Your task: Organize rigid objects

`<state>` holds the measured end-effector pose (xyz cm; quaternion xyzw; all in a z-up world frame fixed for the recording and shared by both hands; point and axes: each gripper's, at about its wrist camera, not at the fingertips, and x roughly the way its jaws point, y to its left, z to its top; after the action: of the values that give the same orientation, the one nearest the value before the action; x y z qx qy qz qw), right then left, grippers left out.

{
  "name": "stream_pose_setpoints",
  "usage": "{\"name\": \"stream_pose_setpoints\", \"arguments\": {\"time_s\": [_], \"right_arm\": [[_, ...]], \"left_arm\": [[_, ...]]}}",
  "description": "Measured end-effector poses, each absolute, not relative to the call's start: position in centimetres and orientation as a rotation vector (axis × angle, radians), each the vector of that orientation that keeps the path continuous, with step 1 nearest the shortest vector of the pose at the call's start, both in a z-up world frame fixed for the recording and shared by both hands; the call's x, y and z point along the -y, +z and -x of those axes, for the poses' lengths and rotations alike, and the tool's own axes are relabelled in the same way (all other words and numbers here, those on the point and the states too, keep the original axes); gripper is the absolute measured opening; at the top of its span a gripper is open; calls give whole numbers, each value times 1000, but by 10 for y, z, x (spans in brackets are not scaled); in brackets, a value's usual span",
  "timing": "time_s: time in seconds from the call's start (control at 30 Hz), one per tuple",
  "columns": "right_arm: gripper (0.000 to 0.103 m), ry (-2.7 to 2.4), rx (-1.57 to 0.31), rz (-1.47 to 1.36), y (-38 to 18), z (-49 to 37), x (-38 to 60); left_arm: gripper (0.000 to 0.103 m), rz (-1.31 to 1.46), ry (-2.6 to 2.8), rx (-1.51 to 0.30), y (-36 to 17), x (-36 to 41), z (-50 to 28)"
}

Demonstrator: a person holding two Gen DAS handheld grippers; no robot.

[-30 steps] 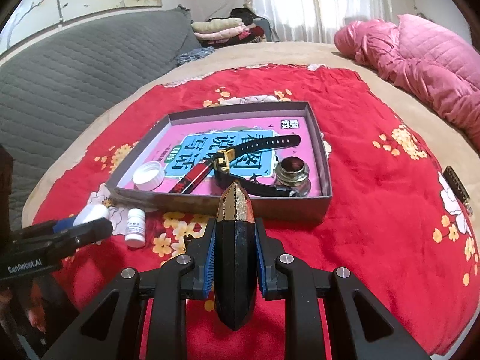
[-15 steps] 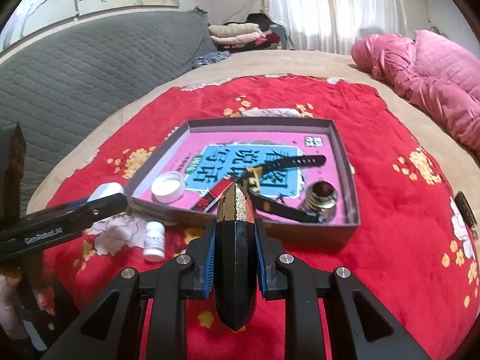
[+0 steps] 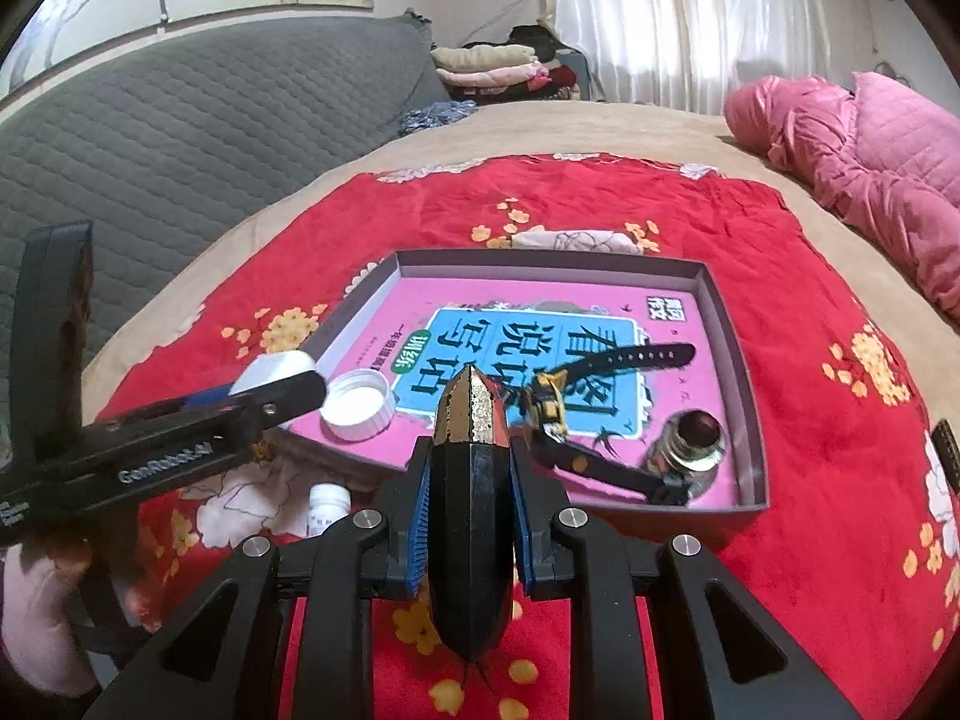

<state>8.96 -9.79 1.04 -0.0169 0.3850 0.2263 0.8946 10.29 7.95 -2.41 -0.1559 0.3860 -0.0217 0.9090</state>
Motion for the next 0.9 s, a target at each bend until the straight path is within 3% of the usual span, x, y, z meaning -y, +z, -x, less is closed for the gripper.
{"name": "stream_pose_setpoints", "arguments": {"time_s": [0.9], "right_arm": [[23, 440, -849, 108, -14, -152, 55]], "left_arm": [[60, 249, -117, -796, -45, -80, -123]]}}
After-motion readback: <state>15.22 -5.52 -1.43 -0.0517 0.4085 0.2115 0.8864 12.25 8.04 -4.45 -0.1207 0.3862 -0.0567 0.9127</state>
